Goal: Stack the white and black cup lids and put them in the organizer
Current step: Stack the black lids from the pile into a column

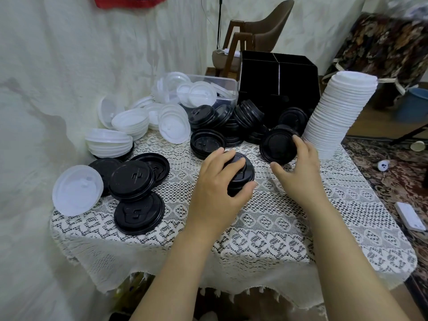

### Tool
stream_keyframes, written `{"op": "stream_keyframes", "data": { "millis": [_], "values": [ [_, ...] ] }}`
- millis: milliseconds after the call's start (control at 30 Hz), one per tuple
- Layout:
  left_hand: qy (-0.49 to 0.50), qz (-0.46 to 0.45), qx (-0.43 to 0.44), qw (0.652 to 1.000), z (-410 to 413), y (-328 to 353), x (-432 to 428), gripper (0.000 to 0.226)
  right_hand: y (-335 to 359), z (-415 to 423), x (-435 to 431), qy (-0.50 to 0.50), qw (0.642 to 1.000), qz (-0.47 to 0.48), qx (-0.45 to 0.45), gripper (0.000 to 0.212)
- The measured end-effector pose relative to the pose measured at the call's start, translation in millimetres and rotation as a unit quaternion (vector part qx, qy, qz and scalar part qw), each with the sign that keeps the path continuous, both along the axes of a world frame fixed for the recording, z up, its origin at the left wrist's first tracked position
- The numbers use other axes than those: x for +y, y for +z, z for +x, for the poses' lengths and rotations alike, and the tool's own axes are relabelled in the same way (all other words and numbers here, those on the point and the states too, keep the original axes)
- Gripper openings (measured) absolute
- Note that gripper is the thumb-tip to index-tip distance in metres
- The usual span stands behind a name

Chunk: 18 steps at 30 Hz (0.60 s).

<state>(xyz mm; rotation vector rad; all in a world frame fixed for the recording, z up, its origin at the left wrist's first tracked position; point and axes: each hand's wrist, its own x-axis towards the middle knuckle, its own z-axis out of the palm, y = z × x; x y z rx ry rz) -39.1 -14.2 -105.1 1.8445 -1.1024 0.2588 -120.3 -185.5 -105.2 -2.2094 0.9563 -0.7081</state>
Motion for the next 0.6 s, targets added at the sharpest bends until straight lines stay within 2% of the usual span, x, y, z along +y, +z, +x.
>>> {"op": "stream_keyframes", "data": {
  "millis": [100, 233, 367, 500, 600],
  "values": [
    [-0.002, -0.003, 0.000, 1.000, 0, -1, 1, 0.054, -3, 6, -7, 0.005, 1.000, 0.020, 0.012, 0.086],
    [-0.001, 0.000, 0.000, 1.000, 0, -2, 1, 0.053, 0, 12, -15, -0.029, 0.999, 0.009, -0.021, 0.079],
    [0.000, 0.004, 0.001, 1.000, 1, -2, 0, 0.052, -1, 17, -17, -0.070, 0.997, -0.028, -0.013, 0.058],
    [-0.001, 0.003, -0.002, 1.000, 1, -3, 0, 0.052, 2, 16, -10, -0.076, 0.995, -0.033, -0.047, 0.019],
    [-0.002, -0.001, -0.004, 1.000, 1, -3, 0, 0.054, 6, 10, -3, -0.068, 0.992, -0.084, -0.058, 0.019]
  ]
}}
